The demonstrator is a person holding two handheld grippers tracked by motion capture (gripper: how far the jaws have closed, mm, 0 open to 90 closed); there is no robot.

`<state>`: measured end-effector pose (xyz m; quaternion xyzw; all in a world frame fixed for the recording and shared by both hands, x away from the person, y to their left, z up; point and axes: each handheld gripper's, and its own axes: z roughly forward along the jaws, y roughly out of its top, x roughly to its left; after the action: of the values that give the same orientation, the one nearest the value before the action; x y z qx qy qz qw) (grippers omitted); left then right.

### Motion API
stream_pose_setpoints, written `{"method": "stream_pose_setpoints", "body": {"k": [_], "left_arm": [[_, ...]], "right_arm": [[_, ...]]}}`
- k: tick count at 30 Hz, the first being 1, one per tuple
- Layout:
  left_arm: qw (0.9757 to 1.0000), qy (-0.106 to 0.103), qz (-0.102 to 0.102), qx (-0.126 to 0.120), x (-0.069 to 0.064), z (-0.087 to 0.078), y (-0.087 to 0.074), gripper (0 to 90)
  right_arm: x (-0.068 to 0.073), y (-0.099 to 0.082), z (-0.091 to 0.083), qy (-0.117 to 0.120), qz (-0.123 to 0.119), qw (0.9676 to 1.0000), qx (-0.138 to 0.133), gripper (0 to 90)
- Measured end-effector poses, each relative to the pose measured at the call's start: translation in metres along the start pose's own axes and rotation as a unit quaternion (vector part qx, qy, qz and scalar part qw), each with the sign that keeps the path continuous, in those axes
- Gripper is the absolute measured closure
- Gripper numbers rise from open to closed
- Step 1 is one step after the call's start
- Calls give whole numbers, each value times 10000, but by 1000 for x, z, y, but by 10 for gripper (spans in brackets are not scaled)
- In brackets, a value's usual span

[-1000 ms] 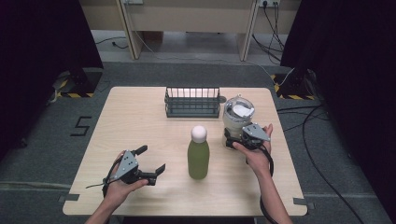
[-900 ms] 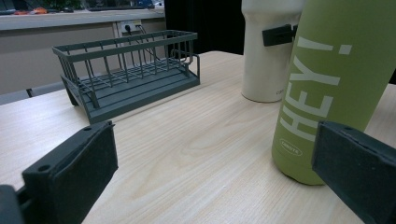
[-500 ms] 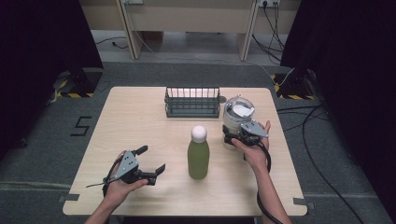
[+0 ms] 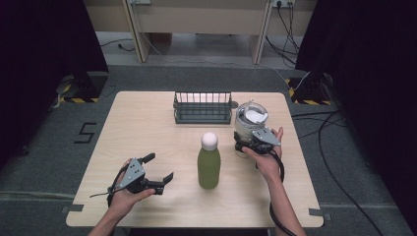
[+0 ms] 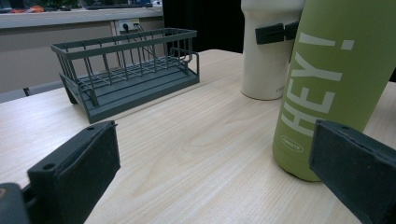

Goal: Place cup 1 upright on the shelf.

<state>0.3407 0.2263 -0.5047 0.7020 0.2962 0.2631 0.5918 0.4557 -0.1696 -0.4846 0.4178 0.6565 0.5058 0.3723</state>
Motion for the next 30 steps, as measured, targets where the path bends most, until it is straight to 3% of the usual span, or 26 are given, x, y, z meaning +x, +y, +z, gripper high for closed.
{"method": "stream_pose_setpoints", "body": {"k": [18,25,30], "left_arm": [[10000,-4,-33,27,0,0,-2,15],[10000,-12,-37,64,-1,2,-4,20],[10000,-24,-53,62,-1,3,-4,22]], "right_arm": [[-11,7,3,300,119,9994,151,93],[-13,15,2,253,307,9992,91,92],[-13,23,-1,214,251,9995,-4,93]]}}
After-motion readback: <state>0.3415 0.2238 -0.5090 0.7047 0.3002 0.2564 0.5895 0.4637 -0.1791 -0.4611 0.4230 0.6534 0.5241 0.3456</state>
